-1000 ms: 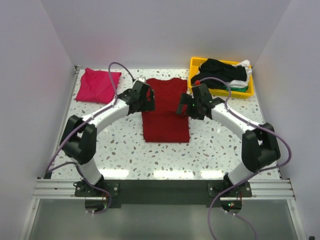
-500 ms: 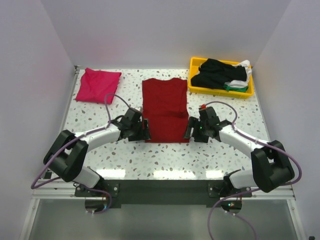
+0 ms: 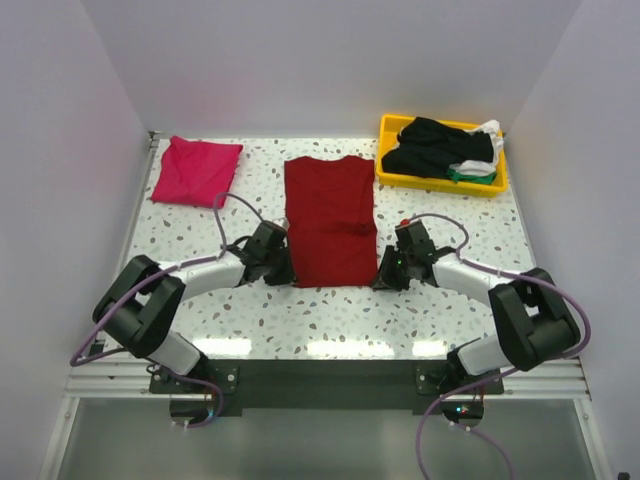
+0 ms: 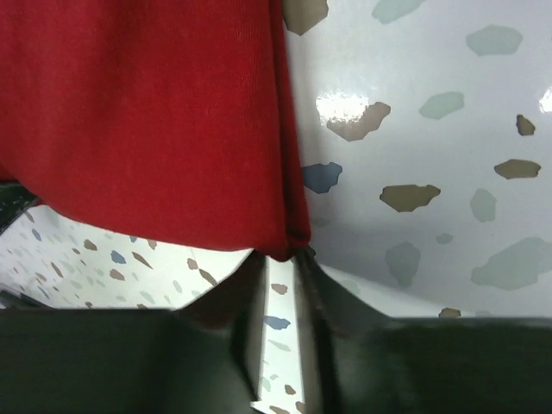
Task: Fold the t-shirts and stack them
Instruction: Fold the tshirt
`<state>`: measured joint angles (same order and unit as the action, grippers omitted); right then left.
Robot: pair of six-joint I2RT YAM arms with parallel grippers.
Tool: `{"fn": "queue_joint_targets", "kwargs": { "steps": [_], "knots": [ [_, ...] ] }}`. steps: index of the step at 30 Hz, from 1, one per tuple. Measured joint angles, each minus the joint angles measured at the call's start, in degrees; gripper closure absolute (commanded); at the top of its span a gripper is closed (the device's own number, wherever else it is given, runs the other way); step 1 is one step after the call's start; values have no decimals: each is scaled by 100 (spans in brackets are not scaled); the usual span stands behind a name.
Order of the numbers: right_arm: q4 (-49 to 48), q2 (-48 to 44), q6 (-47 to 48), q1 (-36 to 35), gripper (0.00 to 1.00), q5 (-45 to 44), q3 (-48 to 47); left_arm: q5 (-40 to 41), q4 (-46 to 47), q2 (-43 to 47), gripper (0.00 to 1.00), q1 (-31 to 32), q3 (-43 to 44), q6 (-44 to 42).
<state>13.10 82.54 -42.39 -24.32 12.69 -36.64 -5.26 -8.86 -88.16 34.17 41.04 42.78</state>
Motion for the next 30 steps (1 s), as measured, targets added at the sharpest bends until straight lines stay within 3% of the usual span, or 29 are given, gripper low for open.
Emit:
{"fn": "queue_joint_targets", "kwargs": {
  "steps": [2, 9, 14, 21, 25, 30],
  "knots": [
    [-66, 42, -9, 2, 100, 7, 31, 13, 48, 0, 100, 24, -22, -11],
    [-28, -599, 17, -2, 100, 321, 522, 221, -149, 579, 100, 476, -393, 24],
    [1073, -2376, 146, -59, 100, 660, 863, 66, -951, 1912, 100, 1132, -844, 227],
    [2708, -4597, 94, -116, 100, 1217, 717, -380, -1926, 3751, 100, 1294, -859, 472],
    [3088, -4433, 155, -118, 100, 1237, 74, -433, -2319, 3891, 100, 1314, -337, 376],
    [3143, -3263, 439, -116, 100, 748, -828, 31, -2597, 2940, 100, 1233, 732, 118]
  ]
}}
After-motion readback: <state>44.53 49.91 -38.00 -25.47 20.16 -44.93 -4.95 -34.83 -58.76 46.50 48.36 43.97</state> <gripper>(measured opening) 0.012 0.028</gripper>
